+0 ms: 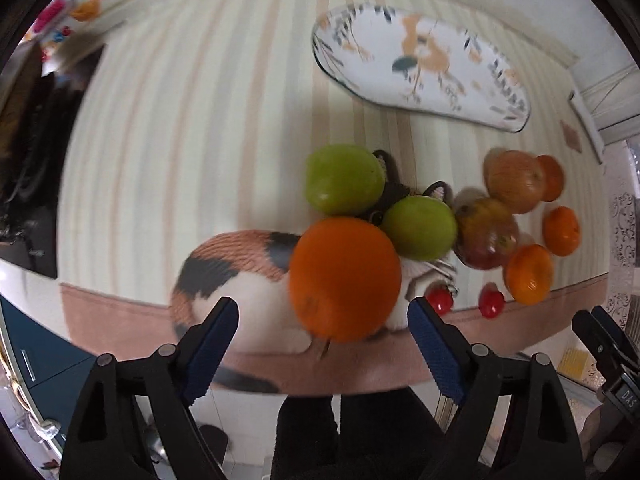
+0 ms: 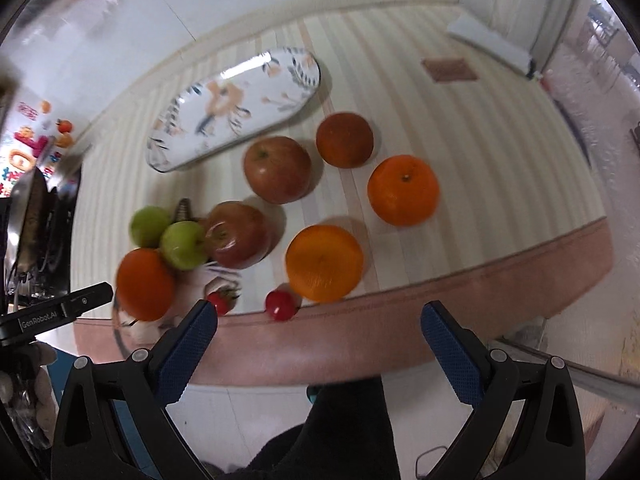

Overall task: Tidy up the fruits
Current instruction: 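Grasp the large orange with the left tool while the right tool grasps a tangerine, then carry the orange and tangerine onto the floral plate and open both tools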

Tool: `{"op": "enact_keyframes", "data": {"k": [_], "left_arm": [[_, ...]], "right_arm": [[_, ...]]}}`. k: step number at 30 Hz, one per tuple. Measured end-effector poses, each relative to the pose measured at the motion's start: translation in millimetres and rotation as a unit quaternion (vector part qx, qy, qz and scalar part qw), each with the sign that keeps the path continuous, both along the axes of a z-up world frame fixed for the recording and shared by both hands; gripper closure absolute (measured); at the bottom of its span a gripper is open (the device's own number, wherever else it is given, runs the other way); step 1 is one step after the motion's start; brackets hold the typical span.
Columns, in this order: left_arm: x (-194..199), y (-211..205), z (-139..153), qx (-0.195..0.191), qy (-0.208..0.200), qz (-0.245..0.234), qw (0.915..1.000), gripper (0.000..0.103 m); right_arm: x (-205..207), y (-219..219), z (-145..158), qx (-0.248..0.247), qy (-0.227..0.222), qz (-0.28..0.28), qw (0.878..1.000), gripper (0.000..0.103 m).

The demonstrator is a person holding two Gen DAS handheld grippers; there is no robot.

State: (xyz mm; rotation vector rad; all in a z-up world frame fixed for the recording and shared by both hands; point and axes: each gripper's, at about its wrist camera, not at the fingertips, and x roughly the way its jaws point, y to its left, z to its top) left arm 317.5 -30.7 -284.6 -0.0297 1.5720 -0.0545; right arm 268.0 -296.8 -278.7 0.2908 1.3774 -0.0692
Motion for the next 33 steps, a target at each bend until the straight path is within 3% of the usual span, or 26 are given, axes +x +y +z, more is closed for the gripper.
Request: {"op": "enact_keyframes", "data": {"k": [3,6,11,14,20,24,28,33], "left_arm": [[15.0,-7.2,-25.9,0.005,0.033,-0.008,0.9994,0.016],[21.4,-11.0,-39.1,-0.014,0.052,-0.011,0.9985,0.016],[20.8,-14.9,-61.9,0.003,0.081,-0.026,0.9963,0.017],[17.5,-6.3,-67.8,-0.023,0.089,-0.002,0.9958,0.025],[11.9,-3.7,-62.5,-0.021,0.076,0.008,0.9968,0.026],[14.0,2.0,-62.3,-0.023,0.062,0.016,0.9977,0.027],[-2.8,-5.2,-52.1,0.0,0.024,0.008,0.9997,0.027],[-17.7,-2.7,-33.1,-0.01,0.006,0.006,0.9999,0.027]], "right_arm": [[16.5,-2.7,-21.2,0.007,0.025,0.005,1.0,0.0],[30.7,-6.7,-38.5,0.015,0.047,0.007,0.999,0.0],[44.6,-10.7,-58.4,0.03,0.073,0.0,0.997,0.001],[48.9,-9.5,-66.5,0.03,0.081,0.002,0.996,0.002],[54.7,-1.5,-80.4,0.026,0.098,0.011,0.995,0.01],[54.8,6.5,-88.1,0.025,0.104,0.02,0.994,0.033],[50.1,10.9,-85.8,0.01,0.091,0.03,0.995,0.034],[45.9,17.1,-83.2,0.01,0.088,0.036,0.995,0.035]]}}
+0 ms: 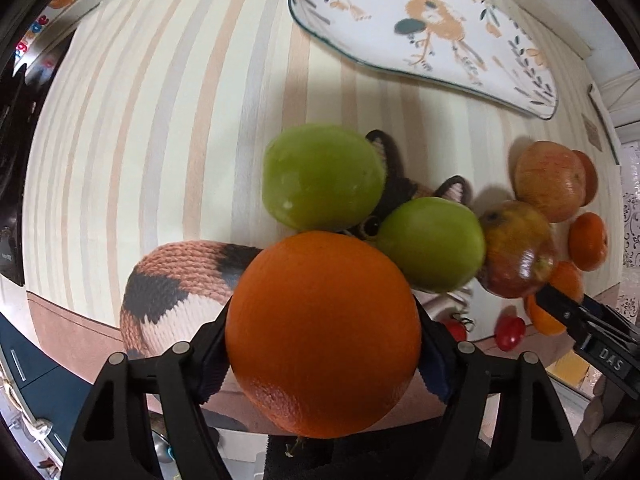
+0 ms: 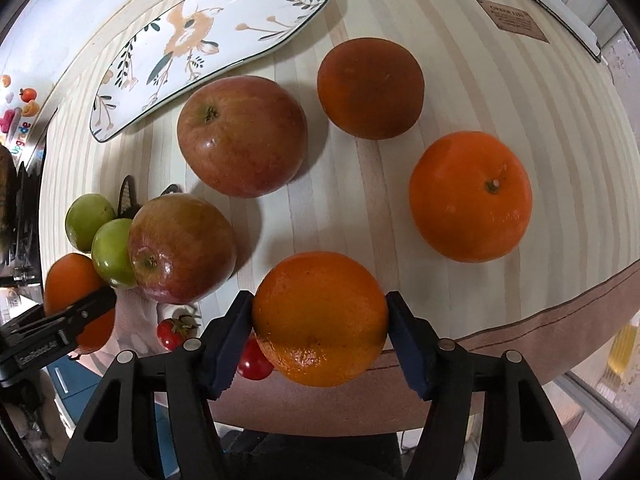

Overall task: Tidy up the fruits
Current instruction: 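Carry the orange and tangerine onto the floral plate and open both tools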

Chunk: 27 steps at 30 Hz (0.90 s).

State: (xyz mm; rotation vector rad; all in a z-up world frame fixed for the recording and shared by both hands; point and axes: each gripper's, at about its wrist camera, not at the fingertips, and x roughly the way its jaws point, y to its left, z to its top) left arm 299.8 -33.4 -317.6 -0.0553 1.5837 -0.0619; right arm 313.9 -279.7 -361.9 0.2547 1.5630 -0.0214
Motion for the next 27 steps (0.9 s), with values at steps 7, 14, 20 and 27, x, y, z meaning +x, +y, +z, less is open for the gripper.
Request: {"op": "enact_keyframes", "data": {"k": [7,14,20,27], "left_arm": [[-21.5,12.2,46.9,-0.027,-0.028,0.011,0.9992,0.027],[8.9,19.2,118.6,-0.068,-0.074,0.021,0.9947,0.027],[93.6,7.9,131.6,-0.078,-0.091,0.031,0.9923,0.027],[184.2,7.2,82.1,-0.065,-0.061,0.049,0.9948,0.027]], "right_arm": [[-6.1,0.2,34.8,0.034,-0.018,0.004,0.999,0.035],[16.7,1.0,110.7,0.096,-0.078,0.015,0.992,0.035],[108.7,34.7,128.6,0.079,-0.14,0.072,0.984,0.035],[212.0,61.3,62.0,0.046,-0.105,0.14,0.984,0.035]]}}
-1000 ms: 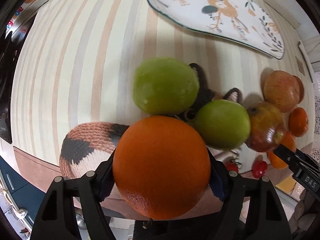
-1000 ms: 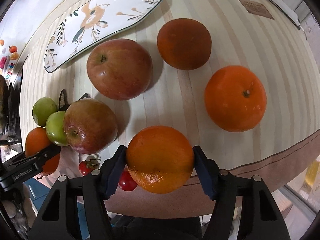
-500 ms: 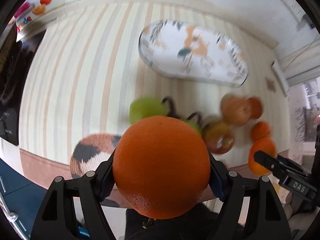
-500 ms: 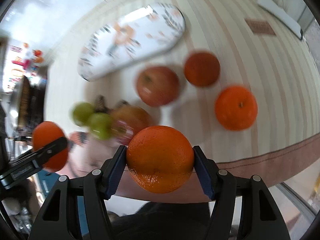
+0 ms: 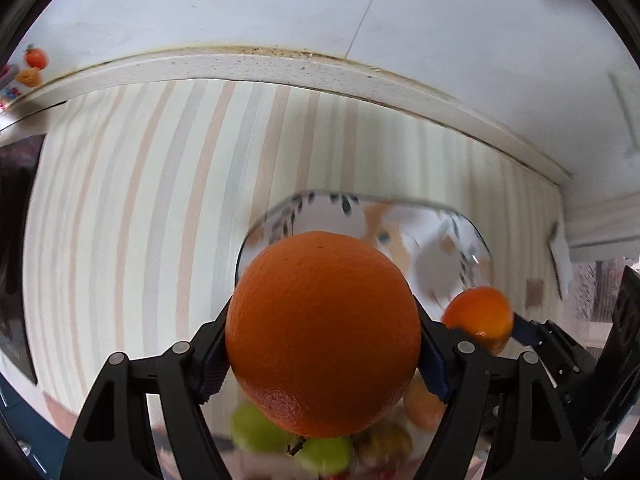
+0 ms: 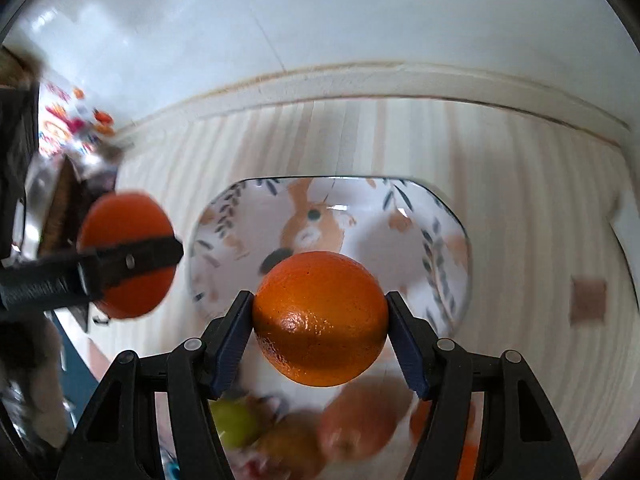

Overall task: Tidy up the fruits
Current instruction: 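Carry the orange and tangerine onto the floral plate and open both tools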

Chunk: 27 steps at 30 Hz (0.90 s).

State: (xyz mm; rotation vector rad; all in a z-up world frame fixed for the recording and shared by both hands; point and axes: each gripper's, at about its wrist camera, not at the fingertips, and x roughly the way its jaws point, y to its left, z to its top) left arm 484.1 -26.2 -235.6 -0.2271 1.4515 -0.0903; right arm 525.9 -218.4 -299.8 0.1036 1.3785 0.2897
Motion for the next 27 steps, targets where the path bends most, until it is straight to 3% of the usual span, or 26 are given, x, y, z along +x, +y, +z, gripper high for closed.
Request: {"op": "enact_keyframes", "data": {"k": [4,9,10,19,23,27], "left_arm": [[36.2,-13.0,-33.8,-0.004,0.026,-0.001,0.9997,0.027],[49.8,-21.5,-55.6,-0.006,0.051,0.001,0.9987,0.027],[50.1,-23.5,-58.6,-0.002,0.055,-0.002,0.9985,0.027],[44.1,-27.9,-85.1,0.012,0.095,0.005,0.9954,0.027],[42.2,-26.0,-84.0,0.003,0.088,0.012,0.996,0.025],[42.6,-24.3,-75.6,0.006,0.075,0.009,0.9971,0.017]], "right_arm": [[27.5,4.6,-34.2,-0.002,0.024,0.017,1.0,0.035],[49.0,14.3,-60.2,-0.004,0.04,0.035,0.999,0.035],[51.6,16.9,-63.4,-0.014,0.066,0.037,0.997,0.035],[60.4,20.3,-68.1,-0.009,0.072,0.052,0.996,0.033],[66.6,20.8,-70.0,-0.014,0.075,0.042,0.996,0.022],[70.8,12.0,-68.0,-0.01,0.082,0.025,0.996,0.012]]}}
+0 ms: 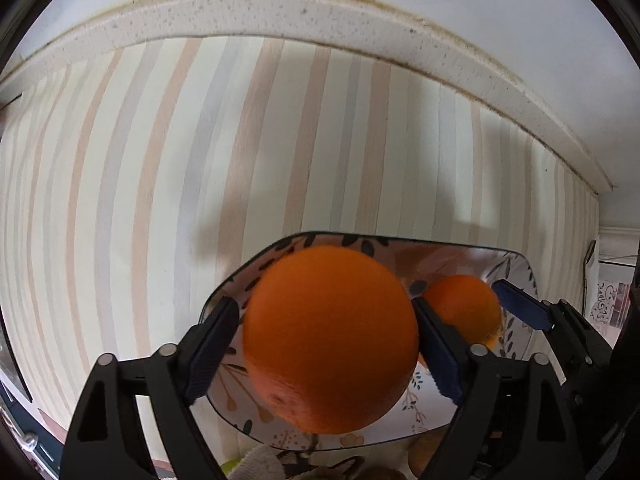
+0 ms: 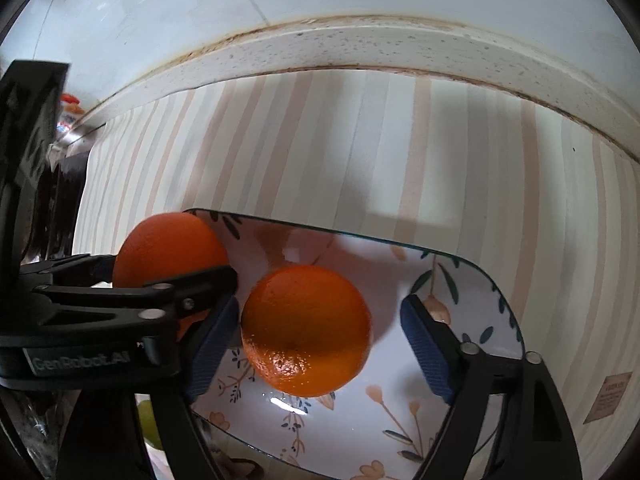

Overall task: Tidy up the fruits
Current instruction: 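Carry the orange and tangerine onto the floral plate and open both tools, then grasp a green apple with the left tool while the right tool grasps a red apple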

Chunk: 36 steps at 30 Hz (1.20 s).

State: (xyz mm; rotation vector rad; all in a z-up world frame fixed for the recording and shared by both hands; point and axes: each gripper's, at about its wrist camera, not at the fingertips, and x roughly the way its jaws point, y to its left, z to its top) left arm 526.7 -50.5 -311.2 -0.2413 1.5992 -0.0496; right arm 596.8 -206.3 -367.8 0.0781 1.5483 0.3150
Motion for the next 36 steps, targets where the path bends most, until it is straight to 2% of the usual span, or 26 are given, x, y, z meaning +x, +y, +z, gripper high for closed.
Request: {"op": "enact_keyframes", "data": {"k": [6,13,19,25,31,36], "left_arm": [[-11.9,7.1,20.2,-0.002,-0.019,0.013,0.9997,0.016],[-24.3,12.3,66.6,0.042,-0.049,0.007,0.9979,0.016],[-50.0,6.6,83.9,0.066,-0.064,-0.009,0.9957,0.016],[-77.2,6.8,103.2,0.059,-0.077,-0.022,0.995,0.016],[-106.0,15.3,132.8,0.044,-0.104,-0.032,0.9931,0.016],[-127.1,24.3,142.0,0.059,-0.119,-0.039,0.9904,0.016]], "right_arm": [[-1.6,-12.6,13.4,-0.002,0.013,-0.015,1.0,0.008],[-26.2,-11.0,47.4,-0.038,0.019,-0.034,0.999,0.008],[-61.5,-12.8,81.5,-0.043,0.01,-0.059,0.997,0.008],[-96.8,-12.0,117.7,-0.05,-0.014,-0.081,0.995,0.008],[-127.7,-9.1,147.7,-0.031,-0.034,-0.113,0.993,0.008],[-159.8,-10.7,149.0,-0.018,-0.037,-0.145,0.989,0.008]]}}
